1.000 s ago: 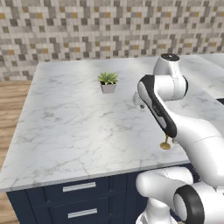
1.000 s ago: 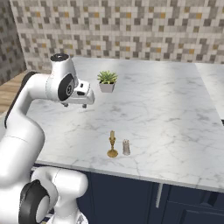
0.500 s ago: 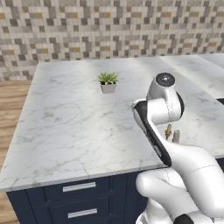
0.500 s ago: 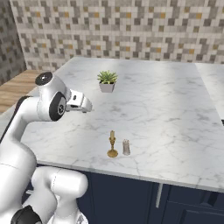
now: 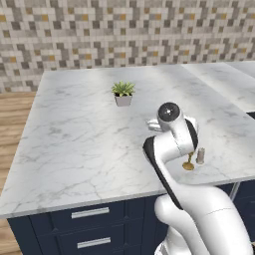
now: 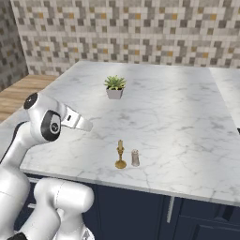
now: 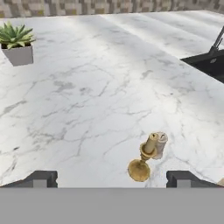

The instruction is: Pick the candle and candle from the dining table and place them in the open cabinet. Close the cabinet after placing the objects.

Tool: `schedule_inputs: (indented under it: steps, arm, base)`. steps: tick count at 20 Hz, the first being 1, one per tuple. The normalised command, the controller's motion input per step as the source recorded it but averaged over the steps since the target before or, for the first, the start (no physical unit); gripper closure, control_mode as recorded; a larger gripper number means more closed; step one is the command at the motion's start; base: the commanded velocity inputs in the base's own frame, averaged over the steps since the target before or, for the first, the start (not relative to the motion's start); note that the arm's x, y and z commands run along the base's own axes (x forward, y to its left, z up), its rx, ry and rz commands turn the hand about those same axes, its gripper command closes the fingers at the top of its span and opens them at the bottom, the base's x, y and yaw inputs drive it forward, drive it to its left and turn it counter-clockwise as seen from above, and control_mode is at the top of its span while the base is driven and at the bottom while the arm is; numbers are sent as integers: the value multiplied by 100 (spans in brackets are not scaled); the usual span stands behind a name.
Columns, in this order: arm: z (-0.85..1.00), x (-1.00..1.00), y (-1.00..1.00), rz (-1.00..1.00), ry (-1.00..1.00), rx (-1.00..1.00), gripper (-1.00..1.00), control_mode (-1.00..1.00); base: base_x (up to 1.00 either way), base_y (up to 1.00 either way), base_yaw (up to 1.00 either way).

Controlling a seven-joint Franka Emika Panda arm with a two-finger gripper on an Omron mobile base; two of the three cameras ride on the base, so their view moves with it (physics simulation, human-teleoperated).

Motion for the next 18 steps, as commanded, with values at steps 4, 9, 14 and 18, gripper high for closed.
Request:
schedule_inputs:
  steps: [4,9,14,18]
  arm:
    - [0,-1,0,-32,-4,0,-100,-100]
    - [-5,-1,0,-27,-5,0,-100,-100]
    - [-15,-4,0,-20,-1,0,-100,-100]
    - [-31,-2,-2,-17,0,0,-100,-100]
  base:
    - [0,0,0]
    - [0,0,0]
    - [0,0,0]
    - [0,0,0]
